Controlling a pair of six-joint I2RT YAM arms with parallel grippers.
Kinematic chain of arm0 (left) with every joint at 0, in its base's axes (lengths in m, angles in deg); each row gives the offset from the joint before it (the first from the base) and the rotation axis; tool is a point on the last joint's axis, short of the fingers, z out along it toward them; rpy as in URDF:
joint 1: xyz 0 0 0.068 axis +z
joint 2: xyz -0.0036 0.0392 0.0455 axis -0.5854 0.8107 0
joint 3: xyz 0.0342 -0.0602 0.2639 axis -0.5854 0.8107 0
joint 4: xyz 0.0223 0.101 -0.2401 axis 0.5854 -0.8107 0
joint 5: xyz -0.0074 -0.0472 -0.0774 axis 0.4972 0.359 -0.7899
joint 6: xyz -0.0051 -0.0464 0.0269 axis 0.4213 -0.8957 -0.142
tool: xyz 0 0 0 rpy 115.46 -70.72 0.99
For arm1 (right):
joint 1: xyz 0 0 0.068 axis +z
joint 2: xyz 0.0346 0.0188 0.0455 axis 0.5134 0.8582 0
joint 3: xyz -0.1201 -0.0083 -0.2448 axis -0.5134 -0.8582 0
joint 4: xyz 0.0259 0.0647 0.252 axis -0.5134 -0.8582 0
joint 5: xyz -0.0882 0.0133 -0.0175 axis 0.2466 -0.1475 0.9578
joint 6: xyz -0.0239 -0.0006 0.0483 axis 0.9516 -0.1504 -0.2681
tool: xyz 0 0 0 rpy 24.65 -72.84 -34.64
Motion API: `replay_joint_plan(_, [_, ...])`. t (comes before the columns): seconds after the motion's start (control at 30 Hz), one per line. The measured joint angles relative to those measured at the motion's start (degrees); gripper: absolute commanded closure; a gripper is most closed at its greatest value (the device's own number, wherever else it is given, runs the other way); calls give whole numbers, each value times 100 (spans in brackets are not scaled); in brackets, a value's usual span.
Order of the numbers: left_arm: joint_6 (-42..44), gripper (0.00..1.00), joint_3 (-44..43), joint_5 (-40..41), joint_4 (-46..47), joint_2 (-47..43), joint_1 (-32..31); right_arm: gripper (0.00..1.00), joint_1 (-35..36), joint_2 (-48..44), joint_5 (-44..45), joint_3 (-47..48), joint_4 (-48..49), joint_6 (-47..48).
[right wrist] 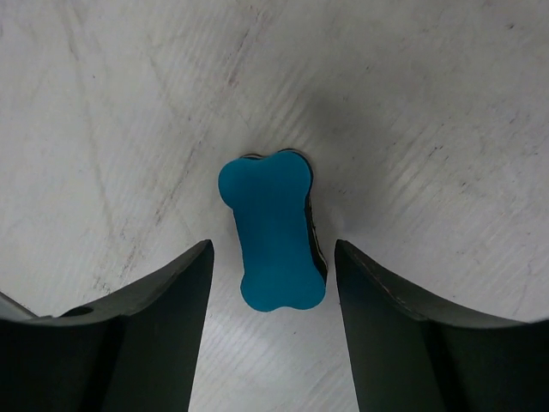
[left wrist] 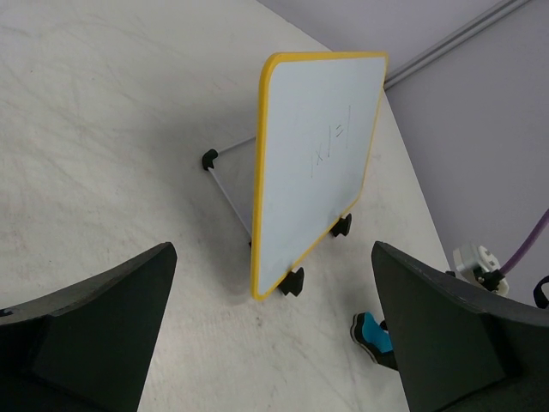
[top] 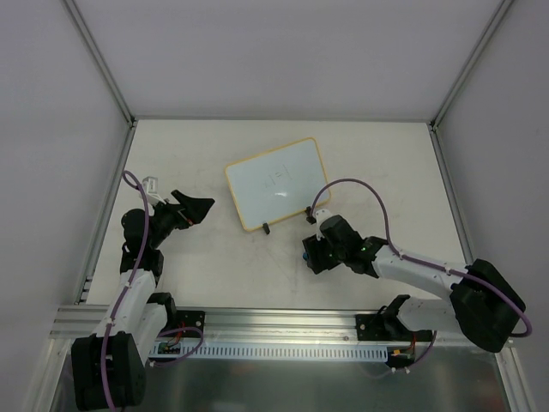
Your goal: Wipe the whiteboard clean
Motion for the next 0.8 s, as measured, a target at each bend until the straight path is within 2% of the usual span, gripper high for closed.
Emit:
replay_joint_plan(0.2, [0, 1, 0, 0, 7, 15, 0, 44, 142, 122, 48, -87, 26, -140])
replay_joint_plan(0.67, [0, 1, 0, -2, 13, 31, 0, 42, 417, 339, 575, -59, 151, -243])
replay_joint_plan(0.8, [0, 1, 0, -7, 26, 76, 0, 45, 422, 339, 675, -59, 144, -247])
